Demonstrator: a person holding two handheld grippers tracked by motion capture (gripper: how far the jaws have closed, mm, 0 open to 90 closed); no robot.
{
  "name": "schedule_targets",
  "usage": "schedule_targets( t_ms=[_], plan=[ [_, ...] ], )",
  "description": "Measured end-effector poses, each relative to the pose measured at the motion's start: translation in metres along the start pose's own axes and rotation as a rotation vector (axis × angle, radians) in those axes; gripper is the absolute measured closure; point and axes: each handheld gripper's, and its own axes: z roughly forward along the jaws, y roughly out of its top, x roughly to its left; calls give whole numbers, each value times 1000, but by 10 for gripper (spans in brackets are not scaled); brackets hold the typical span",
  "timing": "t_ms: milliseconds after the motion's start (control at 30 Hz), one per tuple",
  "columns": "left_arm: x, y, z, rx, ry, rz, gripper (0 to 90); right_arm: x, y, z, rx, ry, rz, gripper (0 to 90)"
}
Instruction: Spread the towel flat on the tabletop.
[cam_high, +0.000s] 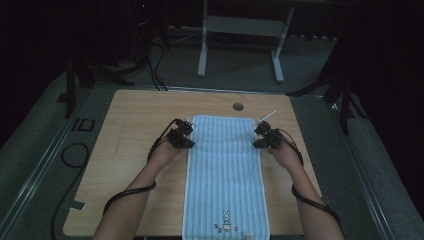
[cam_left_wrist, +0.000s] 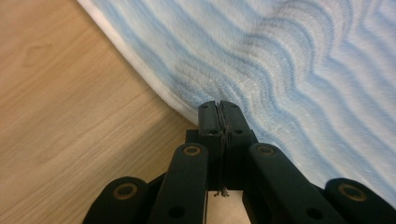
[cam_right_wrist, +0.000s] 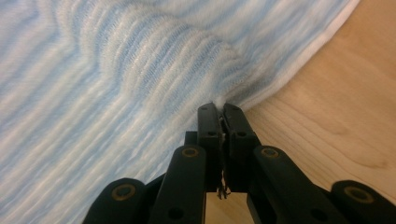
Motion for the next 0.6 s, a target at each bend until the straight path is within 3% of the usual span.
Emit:
schedule_targets(
  t_ms=[67, 167, 300, 333, 400, 500, 600],
  plan=[
    [-3, 0, -8, -21, 32, 20, 891, 4, -3, -7, -7, -1, -24, 872],
    [-6, 1, -15, -42, 19, 25, 891, 9, -6, -15, -15, -12, -44, 872],
    [-16, -1, -34, -81, 18, 57, 891, 16, -13, -30, -41, -8, -60, 872],
    [-22, -8, -44, -95, -4, 54, 891, 19, -16, -34, -53, -10, -74, 872],
    [-26, -13, -48, -82, -1, 72, 890, 22, -20, -38, -65, -7, -88, 871],
    [-43, -33, -54, -46, -20, 117, 889, 38, -42, -54, -117, 22, -106, 870],
    [-57, -51, -49, -10, -42, 148, 888, 51, -59, -55, -112, 35, -121, 870]
  ],
)
